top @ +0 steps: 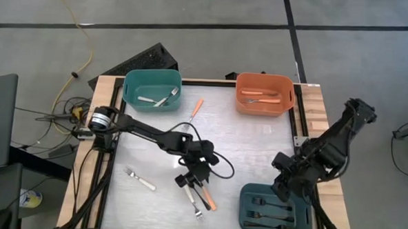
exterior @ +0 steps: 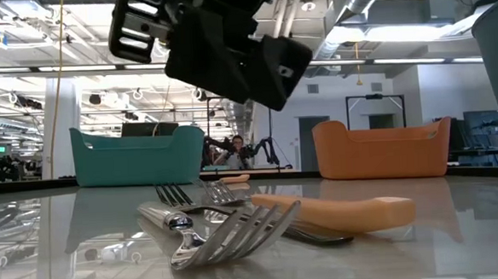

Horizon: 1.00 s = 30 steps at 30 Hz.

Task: Sort silverware by color (type)
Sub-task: Put the orange fork into the orange bin

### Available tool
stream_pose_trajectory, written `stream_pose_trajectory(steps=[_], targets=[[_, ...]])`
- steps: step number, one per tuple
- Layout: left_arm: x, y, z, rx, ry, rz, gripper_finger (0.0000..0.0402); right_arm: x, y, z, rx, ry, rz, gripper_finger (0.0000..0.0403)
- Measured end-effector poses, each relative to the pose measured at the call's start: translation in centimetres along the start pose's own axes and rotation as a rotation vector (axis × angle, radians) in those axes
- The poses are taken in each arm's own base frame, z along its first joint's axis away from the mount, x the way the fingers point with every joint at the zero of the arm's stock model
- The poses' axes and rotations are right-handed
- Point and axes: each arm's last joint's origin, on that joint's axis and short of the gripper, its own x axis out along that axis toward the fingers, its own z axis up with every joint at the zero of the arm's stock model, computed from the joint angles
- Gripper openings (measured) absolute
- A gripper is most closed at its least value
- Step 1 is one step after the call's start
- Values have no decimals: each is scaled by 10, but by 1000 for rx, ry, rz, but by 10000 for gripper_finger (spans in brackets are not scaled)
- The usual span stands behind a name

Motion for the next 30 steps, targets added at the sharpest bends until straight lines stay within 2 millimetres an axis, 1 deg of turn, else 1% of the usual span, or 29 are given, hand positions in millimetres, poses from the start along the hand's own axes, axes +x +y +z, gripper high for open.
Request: stream_pose_trajectory(steps=[4, 8, 11, 14, 17, 19, 21, 24, 27, 30], targets=[[4, 1, 3, 41, 12, 24, 139, 1, 0, 6, 33, -22, 4, 207], [4, 2, -1, 102, 100, 110, 139, 1, 0, 8, 87, -27, 0, 207], [4, 0, -2, 99, 106, 84, 139, 1, 0, 8, 133, -37, 0, 207], [10, -10, -7, 85, 124, 52, 139, 1, 0, 8, 169, -63, 0, 207], [17, -22, -9, 85, 157, 46, 139, 1, 0, 9, 167, -78, -1, 207], [22, -28, -10, 94, 190, 72, 139, 1, -1, 9, 142, -93, -8, 207], [25, -32, -11, 114, 239, 152, 139, 1, -1, 10, 99, -118, -11, 207], [26, -31, -7, 115, 242, 262, 139, 1, -1, 11, 33, -159, -19, 207], [26, -30, -6, 66, 228, 273, 139, 1, -1, 11, -42, -169, -26, 207], [30, -28, -11, -2, 232, 277, 139, 1, -1, 10, -123, -160, -30, 207]])
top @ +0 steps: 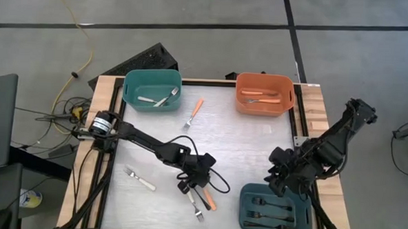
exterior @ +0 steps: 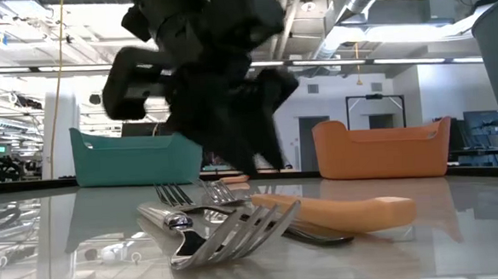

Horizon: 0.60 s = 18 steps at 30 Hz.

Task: Sort silverware by color (type)
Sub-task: Put the orange fork into the orange bin

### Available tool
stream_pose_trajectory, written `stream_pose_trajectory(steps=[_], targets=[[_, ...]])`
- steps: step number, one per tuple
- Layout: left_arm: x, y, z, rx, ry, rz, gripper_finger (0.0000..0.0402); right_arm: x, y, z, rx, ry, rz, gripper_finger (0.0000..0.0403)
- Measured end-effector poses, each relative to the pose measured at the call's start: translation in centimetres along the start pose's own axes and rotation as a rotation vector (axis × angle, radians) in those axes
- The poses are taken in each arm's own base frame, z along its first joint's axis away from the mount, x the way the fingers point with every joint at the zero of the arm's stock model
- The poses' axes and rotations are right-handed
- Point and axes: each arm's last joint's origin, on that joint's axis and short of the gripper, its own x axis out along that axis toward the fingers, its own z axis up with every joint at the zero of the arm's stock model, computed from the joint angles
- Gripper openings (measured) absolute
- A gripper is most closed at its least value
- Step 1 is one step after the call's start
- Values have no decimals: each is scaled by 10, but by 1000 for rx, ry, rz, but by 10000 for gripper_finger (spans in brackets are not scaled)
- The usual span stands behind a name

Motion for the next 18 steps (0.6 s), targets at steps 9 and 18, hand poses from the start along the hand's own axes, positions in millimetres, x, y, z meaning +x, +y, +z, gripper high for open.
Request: stream_pose_trajectory(steps=[9, 18], targets=[[19, -7, -7, -133, 20, -31, 139, -3, 2, -10, -291, 25, 16, 207], [21, -8, -7, -162, 35, 14, 139, -3, 1, -9, -403, 25, 9, 207]])
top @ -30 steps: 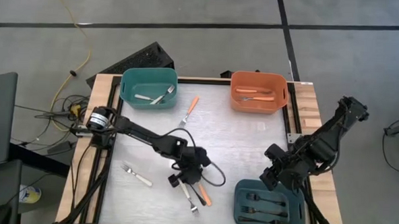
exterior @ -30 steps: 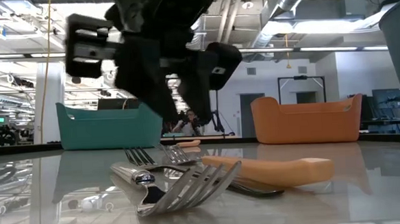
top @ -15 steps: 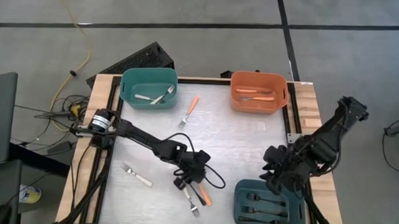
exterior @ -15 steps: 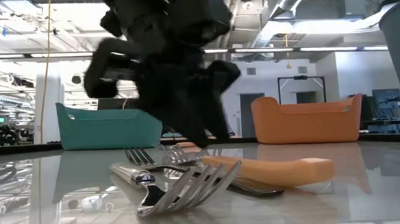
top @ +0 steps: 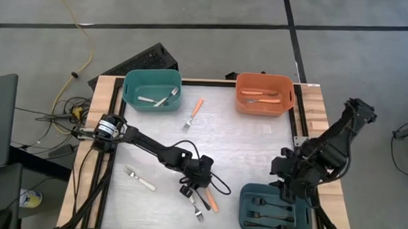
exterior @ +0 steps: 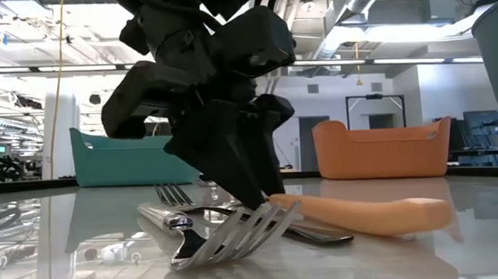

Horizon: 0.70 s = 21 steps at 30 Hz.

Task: Sort silverware by color (type)
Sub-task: Put the orange fork into the orange bin

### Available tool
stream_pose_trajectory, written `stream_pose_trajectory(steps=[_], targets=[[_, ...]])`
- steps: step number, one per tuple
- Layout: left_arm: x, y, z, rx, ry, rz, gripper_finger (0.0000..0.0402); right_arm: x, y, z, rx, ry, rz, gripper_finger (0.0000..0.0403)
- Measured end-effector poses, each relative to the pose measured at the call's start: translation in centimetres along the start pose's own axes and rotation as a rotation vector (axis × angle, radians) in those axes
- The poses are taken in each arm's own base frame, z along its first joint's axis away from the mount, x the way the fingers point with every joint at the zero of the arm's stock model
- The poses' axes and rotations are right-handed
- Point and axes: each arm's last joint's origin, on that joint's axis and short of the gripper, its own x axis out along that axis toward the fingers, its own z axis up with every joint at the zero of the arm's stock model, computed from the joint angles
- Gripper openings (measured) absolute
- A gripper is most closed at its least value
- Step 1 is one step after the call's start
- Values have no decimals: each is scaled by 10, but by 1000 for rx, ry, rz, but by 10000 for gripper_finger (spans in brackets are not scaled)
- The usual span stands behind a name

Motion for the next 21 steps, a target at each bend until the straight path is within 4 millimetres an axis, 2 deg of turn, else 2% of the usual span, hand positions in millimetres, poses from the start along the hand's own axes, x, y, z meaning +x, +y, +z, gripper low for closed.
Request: stream_pose_trajectory(steps=[7, 15, 18, 21], targets=[[0, 2, -2, 84, 7, -27, 139, 3, -7, 10, 103, -38, -41, 207], [12, 8, -13, 89, -3, -143, 137, 7, -15, 22, 300, -75, -51, 207], [12, 11, -14, 106, -14, -159, 123, 8, -15, 25, 357, -91, -39, 207], [13, 12, -15, 132, -20, -173, 92, 7, -13, 27, 402, -106, -16, 207]])
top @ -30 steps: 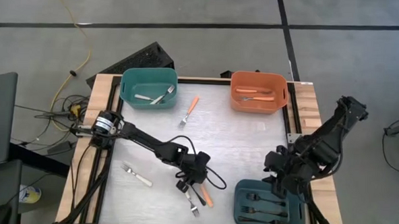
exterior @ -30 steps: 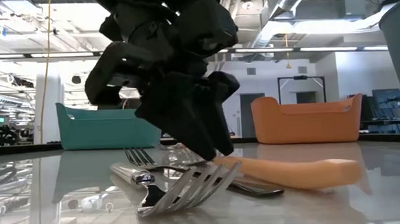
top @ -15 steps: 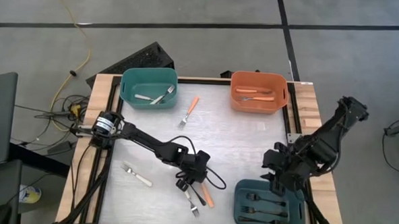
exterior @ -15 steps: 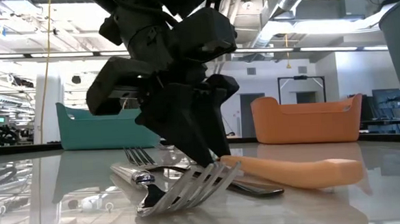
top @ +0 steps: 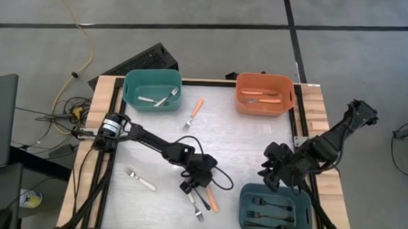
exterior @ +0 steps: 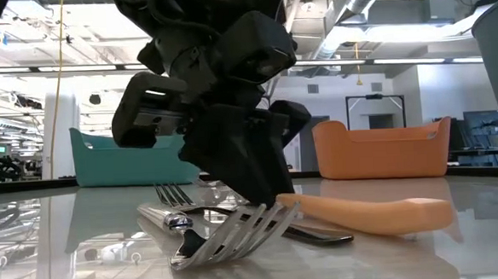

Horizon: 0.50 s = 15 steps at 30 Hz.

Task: Sort silverware by color (type)
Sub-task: Put the orange fork into the orange bin

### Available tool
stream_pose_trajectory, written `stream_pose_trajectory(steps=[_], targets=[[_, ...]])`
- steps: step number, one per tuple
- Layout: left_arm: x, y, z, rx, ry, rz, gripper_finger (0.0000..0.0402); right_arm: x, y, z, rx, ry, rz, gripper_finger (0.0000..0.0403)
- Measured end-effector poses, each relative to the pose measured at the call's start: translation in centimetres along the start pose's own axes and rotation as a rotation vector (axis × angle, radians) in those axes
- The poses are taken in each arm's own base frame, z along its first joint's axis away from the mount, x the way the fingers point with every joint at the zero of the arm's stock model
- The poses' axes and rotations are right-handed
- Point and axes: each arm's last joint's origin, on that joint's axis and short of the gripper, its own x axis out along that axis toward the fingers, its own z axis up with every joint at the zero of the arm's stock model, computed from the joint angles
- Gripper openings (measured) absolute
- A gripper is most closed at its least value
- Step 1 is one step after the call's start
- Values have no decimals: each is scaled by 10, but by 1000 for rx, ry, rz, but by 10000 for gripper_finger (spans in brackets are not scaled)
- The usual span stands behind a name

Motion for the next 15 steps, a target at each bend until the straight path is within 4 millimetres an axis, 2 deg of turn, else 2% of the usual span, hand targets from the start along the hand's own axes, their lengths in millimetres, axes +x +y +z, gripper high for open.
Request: stream_pose_trajectory(steps=[6, 15], targets=[[0, -1, -3, 25, 20, -24, 12, -1, 4, 0, 78, -8, 40, 207], [-7, 5, 5, -25, -33, 43, 4, 1, 7, -1, 72, -9, 50, 207]])
